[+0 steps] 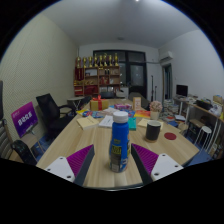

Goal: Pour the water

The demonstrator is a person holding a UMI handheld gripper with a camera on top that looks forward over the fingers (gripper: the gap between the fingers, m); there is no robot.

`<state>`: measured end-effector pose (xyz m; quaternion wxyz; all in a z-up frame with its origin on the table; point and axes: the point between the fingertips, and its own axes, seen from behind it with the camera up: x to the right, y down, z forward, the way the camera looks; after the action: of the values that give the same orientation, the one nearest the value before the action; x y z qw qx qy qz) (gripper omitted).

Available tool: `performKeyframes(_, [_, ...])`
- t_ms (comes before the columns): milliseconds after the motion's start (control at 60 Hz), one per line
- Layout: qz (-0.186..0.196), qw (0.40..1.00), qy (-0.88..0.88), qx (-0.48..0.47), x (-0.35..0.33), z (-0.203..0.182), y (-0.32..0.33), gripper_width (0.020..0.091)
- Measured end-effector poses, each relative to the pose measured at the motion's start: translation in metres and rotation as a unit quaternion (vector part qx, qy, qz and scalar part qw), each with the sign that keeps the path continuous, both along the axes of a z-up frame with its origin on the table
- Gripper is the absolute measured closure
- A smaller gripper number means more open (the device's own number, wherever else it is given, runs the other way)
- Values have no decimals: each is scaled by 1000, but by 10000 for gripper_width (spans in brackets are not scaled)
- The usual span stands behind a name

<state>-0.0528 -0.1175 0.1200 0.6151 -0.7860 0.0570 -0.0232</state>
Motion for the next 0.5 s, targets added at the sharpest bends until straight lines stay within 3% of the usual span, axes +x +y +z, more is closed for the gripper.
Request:
performKeyframes(200, [5,1000,-9,28,31,-18,75,286])
performKeyframes(300, [18,1000,-10,7,34,-46,99,302])
performKeyframes(350, [27,1000,-11,-6,31,-64,106,365])
performKeyframes(383, [33,999,-10,-13,28,-68,107,459])
performKeyframes(500, [37,999,-12,-5,31,-68,112,482])
